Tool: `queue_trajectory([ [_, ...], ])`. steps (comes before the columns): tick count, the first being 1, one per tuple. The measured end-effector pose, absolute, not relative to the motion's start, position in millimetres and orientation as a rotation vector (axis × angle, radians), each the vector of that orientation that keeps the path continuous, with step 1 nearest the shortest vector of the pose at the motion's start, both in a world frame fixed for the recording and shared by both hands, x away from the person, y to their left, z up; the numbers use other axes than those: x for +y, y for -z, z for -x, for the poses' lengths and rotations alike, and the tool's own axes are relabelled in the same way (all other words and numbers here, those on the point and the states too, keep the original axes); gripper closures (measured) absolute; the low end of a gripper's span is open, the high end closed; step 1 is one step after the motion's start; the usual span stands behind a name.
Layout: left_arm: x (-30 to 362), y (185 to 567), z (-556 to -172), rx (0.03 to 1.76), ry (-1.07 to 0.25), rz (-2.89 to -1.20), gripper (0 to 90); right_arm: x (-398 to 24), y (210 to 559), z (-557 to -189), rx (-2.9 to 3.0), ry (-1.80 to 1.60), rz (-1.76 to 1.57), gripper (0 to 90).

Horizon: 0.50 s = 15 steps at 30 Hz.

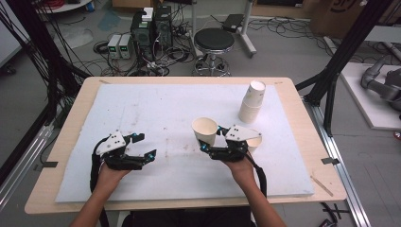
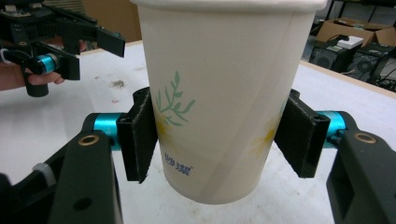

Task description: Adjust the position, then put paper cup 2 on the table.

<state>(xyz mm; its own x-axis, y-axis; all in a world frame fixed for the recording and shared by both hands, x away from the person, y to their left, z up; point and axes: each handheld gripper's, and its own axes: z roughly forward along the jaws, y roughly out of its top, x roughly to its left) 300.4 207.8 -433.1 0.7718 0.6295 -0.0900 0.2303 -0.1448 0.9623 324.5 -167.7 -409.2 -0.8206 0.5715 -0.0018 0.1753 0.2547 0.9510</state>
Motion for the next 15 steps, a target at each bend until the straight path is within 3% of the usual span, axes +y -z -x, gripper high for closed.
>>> queue_trajectory([
  [15, 213, 431, -304, 0.682, -0.424, -1.715, 18.8, -138, 407, -346, 2.195, -1.557, -0.705, 36.7],
])
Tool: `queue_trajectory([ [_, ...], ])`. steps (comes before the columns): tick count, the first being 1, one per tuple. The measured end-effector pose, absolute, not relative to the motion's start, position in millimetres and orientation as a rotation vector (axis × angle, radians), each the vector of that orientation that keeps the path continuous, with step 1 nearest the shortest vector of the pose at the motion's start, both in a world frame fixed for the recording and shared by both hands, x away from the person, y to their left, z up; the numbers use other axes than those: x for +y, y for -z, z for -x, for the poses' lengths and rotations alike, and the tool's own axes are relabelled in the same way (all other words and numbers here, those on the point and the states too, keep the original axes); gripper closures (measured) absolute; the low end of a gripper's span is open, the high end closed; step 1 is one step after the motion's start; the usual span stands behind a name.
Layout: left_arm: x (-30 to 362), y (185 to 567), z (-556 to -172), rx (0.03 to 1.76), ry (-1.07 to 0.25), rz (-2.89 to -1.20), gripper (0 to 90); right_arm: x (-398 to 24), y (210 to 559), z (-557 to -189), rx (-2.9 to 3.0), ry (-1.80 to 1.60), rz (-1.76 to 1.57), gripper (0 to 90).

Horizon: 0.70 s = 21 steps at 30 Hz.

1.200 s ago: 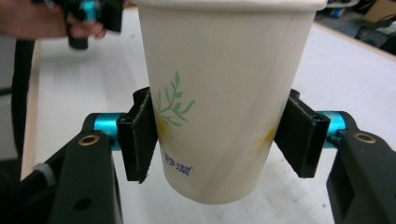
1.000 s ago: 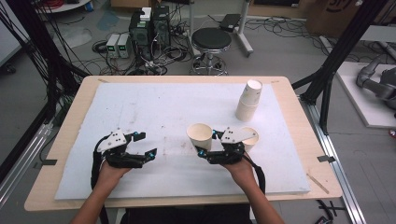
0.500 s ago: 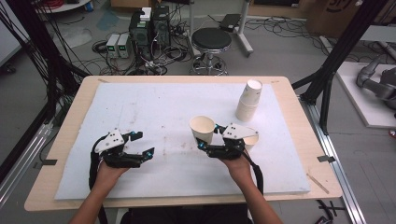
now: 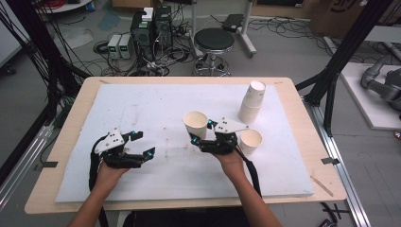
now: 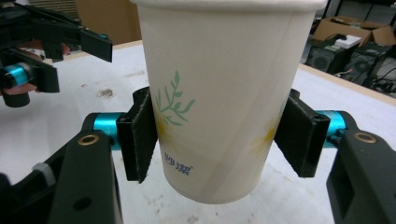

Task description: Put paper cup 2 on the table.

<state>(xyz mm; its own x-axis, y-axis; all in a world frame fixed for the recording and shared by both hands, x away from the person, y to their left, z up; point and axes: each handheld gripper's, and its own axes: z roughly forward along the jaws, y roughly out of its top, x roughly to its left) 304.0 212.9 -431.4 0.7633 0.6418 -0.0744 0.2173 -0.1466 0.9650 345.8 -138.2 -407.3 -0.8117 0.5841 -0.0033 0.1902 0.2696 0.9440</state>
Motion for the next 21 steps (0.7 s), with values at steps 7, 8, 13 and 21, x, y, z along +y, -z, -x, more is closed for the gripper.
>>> queue_trajectory([
  [7, 220, 432, -303, 0.699, -0.434, -1.708, 18.9, -119, 422, -367, 2.198, -1.529, -0.77, 36.6],
  [8, 222, 432, -302, 0.702, -0.435, -1.71, 19.0, -115, 424, -369, 2.202, -1.517, -0.783, 36.6],
  [13, 225, 431, -300, 0.712, -0.444, -1.705, 19.0, -104, 436, -382, 2.216, -1.456, -0.85, 36.6],
  [21, 225, 432, -300, 0.713, -0.447, -1.711, 19.1, -93, 448, -388, 2.284, -1.32, -0.9, 36.3],
])
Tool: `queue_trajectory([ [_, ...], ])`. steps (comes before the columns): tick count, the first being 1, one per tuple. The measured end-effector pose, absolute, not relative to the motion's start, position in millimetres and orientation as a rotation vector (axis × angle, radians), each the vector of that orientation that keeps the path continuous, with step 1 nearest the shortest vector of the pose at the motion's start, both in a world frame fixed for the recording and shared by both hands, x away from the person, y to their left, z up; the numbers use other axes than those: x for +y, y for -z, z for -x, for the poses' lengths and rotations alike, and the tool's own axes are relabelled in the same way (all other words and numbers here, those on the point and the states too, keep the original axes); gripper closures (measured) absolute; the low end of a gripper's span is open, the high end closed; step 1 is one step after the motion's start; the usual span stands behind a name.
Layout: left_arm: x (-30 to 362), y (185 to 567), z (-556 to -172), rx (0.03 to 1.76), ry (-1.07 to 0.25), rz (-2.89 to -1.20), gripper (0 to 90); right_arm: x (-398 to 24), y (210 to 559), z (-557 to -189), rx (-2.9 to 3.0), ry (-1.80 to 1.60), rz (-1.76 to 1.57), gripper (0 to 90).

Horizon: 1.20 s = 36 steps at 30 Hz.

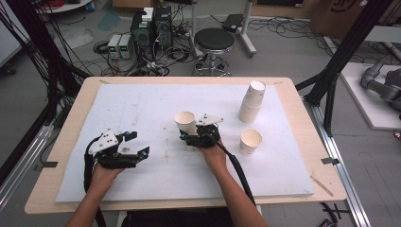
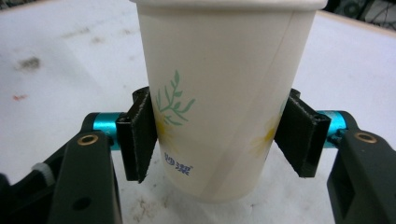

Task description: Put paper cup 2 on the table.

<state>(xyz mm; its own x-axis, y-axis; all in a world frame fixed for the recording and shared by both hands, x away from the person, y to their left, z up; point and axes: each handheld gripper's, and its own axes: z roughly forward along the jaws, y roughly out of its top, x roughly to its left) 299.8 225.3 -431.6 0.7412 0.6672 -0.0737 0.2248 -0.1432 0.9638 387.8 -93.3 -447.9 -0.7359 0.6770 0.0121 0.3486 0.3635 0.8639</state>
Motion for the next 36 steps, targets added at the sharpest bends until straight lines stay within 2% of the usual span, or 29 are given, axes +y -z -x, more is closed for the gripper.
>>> queue_trajectory([
  [20, 224, 433, -299, 0.727, -0.447, -1.728, 19.5, -99, 448, -380, 2.394, -1.108, -0.84, 34.5],
  [24, 224, 433, -299, 0.729, -0.444, -1.726, 19.5, -102, 450, -380, 2.389, -1.111, -0.854, 31.2],
  [26, 224, 433, -299, 0.732, -0.439, -1.722, 19.5, -105, 451, -377, 2.357, -1.101, -0.892, 22.4],
  [36, 224, 433, -299, 0.736, -0.434, -1.708, 19.2, -134, 427, -348, 2.313, -1.217, -0.875, 22.4],
])
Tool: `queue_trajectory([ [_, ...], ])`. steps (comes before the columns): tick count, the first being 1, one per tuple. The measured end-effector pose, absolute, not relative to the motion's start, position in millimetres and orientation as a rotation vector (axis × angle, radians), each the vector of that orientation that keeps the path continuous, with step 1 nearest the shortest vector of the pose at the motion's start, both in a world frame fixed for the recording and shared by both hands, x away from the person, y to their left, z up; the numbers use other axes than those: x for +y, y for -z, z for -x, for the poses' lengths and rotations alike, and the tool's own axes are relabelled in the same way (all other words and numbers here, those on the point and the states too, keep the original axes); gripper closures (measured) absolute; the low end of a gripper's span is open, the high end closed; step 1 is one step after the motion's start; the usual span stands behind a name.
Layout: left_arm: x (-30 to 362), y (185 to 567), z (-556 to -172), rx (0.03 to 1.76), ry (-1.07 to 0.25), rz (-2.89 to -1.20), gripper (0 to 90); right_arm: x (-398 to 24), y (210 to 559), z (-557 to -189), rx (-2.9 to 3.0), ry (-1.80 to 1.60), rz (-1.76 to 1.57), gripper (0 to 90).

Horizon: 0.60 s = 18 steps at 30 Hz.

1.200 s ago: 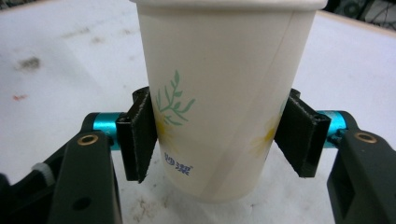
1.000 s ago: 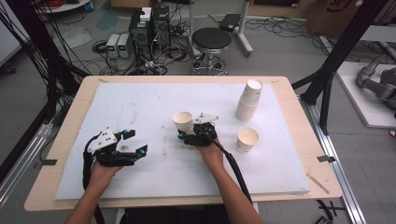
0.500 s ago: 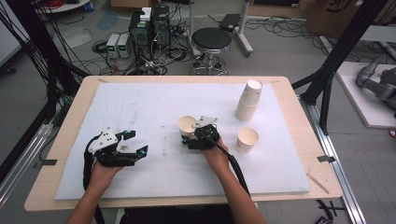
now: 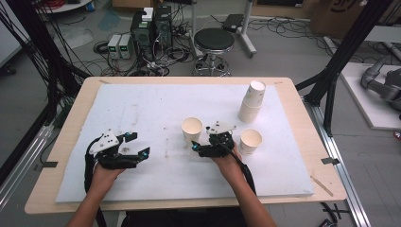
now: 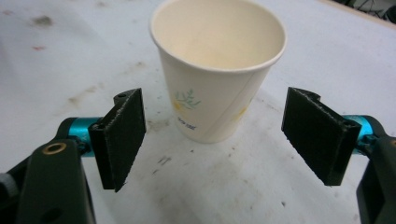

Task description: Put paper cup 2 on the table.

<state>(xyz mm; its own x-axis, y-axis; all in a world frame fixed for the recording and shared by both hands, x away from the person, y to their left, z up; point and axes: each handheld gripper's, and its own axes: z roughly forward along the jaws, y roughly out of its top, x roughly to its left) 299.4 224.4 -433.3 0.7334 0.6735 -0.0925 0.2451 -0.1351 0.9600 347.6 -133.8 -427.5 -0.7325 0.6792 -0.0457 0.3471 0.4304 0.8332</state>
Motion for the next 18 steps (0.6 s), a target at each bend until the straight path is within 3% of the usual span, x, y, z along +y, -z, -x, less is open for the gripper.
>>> queue_trajectory([
  [8, 223, 430, -299, 0.747, -0.429, -1.677, 18.8, -163, 397, -317, 2.225, -1.346, -0.777, 22.2],
  [18, 228, 427, -298, 0.766, -0.441, -1.601, 15.8, -221, 388, -299, 2.128, -1.403, -0.793, 20.5],
])
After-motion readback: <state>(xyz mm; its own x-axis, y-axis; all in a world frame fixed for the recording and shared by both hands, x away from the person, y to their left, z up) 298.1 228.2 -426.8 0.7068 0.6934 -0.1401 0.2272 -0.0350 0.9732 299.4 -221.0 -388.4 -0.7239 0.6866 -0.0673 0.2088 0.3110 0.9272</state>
